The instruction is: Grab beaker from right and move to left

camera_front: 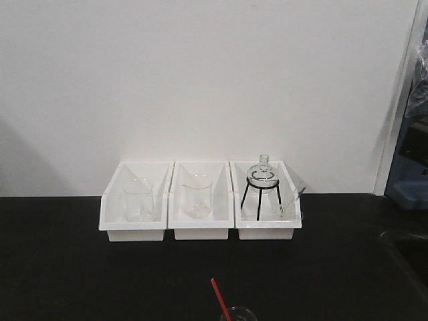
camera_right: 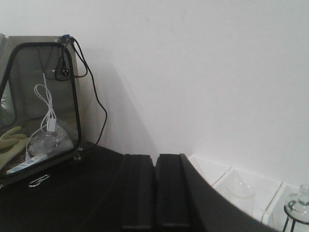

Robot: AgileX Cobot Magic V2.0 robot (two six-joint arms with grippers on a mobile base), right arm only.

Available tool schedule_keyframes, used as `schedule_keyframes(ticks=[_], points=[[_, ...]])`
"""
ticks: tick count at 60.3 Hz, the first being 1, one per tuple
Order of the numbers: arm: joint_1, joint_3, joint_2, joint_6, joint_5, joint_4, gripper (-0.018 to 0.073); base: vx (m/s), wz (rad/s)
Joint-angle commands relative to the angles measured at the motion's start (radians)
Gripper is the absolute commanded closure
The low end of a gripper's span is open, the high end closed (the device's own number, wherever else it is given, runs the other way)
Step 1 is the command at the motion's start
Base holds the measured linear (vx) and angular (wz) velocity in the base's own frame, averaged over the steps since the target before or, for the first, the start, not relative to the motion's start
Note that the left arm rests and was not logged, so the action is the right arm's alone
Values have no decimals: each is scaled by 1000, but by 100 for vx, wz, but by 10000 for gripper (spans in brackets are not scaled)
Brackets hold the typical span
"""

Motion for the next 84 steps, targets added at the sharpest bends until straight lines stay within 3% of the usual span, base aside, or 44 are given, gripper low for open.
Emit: schedule_keyframes(ticks=[1,13,18,22,26,30,34,37,43,48,58,69,84], points=[[-5,-27,-43,2,31,-6,563,0,0],[-5,-27,-136,-28,43,-6,563,0,0],[-5,-27,-160,-177,140,14,563,0,0],[-5,-27,-166,-402,247,100,563,0,0],[-5,-27,-166,-731,417,296,563,0,0],[-5,-27,-166,-993,606,518,563,0,0],[-5,-30,-166,-1262,872,829,563,0,0],[-5,-31,-165,-1456,1113,993,563,0,0],[-5,-30,-150,-1689,1464,1213,563,0,0],[-5,-28,-118,-1795,1599,1316,563,0,0],[-1,-26,-82,-1937,1576,1556,563,0,0],[-1,153,-185,-2117,1252,1832,563,0,0],[-2,592,-507,-2114,958,1880,563,0,0]])
